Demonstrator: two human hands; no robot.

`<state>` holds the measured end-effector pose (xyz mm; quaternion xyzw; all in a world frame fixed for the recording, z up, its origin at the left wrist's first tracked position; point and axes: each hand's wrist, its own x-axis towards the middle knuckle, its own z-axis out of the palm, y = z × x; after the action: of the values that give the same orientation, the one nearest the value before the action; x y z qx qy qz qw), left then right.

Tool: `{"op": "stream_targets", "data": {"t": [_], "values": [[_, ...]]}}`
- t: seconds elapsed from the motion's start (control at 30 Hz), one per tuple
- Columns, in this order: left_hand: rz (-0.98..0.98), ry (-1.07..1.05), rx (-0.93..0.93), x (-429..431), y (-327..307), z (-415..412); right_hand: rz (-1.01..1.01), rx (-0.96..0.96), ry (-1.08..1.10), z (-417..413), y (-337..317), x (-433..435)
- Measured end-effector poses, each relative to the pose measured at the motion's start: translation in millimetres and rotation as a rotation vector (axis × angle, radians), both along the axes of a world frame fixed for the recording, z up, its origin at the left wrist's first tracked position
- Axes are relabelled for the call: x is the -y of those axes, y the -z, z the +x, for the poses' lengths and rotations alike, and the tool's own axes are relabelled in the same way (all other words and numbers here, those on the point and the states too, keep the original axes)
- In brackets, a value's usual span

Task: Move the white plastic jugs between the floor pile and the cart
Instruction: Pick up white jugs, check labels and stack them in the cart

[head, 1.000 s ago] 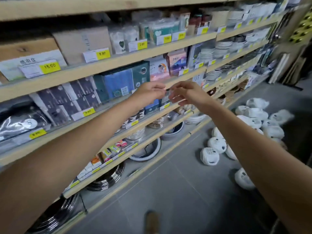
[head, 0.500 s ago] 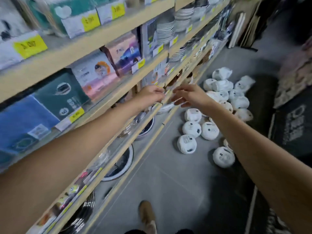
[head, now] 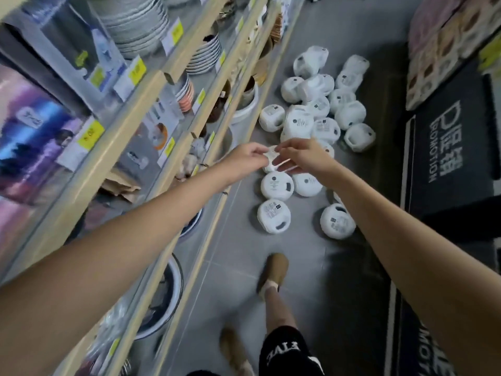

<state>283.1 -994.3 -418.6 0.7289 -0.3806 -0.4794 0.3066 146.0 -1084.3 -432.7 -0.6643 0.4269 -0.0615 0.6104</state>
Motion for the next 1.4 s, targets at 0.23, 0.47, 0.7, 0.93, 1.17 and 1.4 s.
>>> {"op": "stream_targets", "data": {"t": [0.23,0.47,0.7,0.93,1.17,1.4], "values": [[0.183,0.010,-0.061,120,76,-3,0.071,-0.151,0.074,-4,81,116],[0.334,-0.024,-0.113,183,201,-2,0.196,-0.251,0.212,-14,203,174],[0.459,-0.028,-0.108,206,362,-9,0.355,-0.335,0.284,-23,367,179],[0.493,-0.089,-0.146,191,545,-9,0.503,-0.421,0.443,-25,550,156],[0.575,-0.133,-0.115,177,710,9,0.501,-0.485,0.444,-29,692,137],[0.543,-0.144,-0.291,179,796,32,0.580,-0.405,0.414,-43,764,131]]}}
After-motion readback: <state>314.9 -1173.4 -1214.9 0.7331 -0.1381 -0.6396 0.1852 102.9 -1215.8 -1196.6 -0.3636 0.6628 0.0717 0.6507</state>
